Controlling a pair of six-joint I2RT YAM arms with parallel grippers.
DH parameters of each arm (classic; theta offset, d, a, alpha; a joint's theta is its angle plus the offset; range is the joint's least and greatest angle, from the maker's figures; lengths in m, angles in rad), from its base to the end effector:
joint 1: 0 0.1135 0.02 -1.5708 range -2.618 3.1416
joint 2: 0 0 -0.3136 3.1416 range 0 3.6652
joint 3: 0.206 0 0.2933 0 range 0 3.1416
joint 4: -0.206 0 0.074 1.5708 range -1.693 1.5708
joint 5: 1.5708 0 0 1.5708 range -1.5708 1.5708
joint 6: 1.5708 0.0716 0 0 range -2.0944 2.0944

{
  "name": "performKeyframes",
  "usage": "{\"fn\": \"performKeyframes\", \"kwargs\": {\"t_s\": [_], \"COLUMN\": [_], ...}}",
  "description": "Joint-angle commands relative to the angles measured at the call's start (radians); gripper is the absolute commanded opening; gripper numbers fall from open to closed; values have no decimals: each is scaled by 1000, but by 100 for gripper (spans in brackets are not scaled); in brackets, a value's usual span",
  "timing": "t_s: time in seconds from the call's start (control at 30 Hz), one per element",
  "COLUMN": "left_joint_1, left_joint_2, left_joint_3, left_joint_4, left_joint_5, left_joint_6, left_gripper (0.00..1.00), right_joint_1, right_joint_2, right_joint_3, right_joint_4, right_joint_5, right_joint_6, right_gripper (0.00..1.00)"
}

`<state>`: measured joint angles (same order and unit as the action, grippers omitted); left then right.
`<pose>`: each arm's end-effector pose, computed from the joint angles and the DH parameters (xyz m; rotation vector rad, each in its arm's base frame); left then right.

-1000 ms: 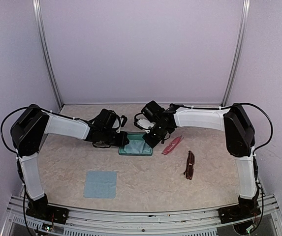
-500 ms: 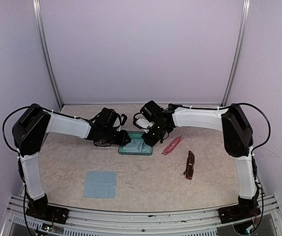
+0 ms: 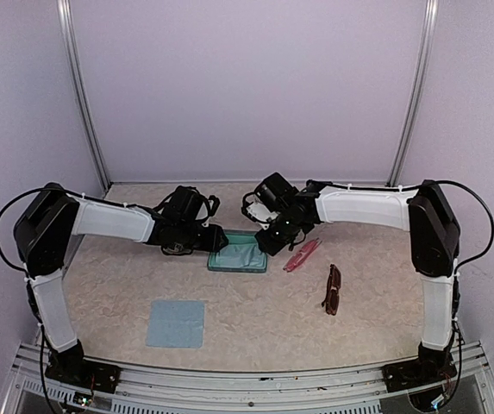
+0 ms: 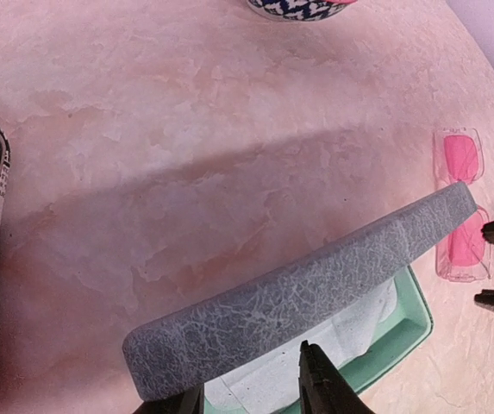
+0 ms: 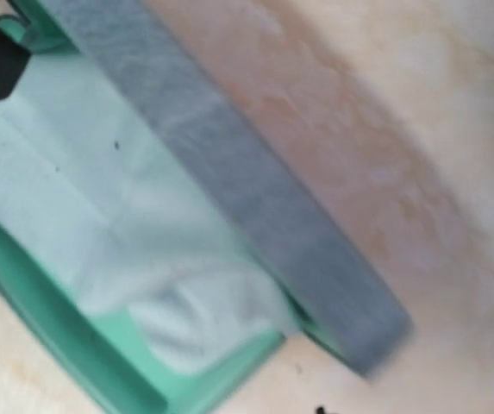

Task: Organize the sunglasses
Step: Place the folded cleaning cloth in the sunglasses case, then pick up the sunglasses from the center of the board.

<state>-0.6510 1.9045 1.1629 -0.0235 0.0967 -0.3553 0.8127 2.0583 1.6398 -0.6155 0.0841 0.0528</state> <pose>0.3774 -0.2962 0.1595 0.4047 2.3795 -0.5982 0.3673 0.3792 0.2038 -0.9409 2.4376 0.2015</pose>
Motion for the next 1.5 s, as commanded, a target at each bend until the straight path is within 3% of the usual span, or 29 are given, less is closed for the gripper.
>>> {"fn": "performKeyframes", "kwargs": {"t_s": [0.0, 0.43, 0.77, 1.1, 1.47], "left_joint_1": [-17, -71, -121, -151, -150], "left_joint_2": [-50, -112, -270, -432, -585], "left_joint_3": [-26, -79, -180, -255, -307], "left_joint_4": [9, 25, 54, 47, -19], "left_joint_5": [-27, -60, -72, -61, -89], "left_joint_6": [-7, -8, -52, -65, -50], "left_gripper": [38, 38, 52, 65, 75], "right_joint_1": [-11, -59, -117, -139, -139], "right_joint_2": [-124, -443, -632, -612, -504], "right_joint_3": [-89, -477, -753, -800, -763], "right_joint_4": [51, 110, 111, 148, 168], "right_joint_5": [46, 99, 59, 120, 160], "right_joint_6": [52, 235, 453, 567, 578], "right_gripper": [34, 41, 43, 46, 38]}}
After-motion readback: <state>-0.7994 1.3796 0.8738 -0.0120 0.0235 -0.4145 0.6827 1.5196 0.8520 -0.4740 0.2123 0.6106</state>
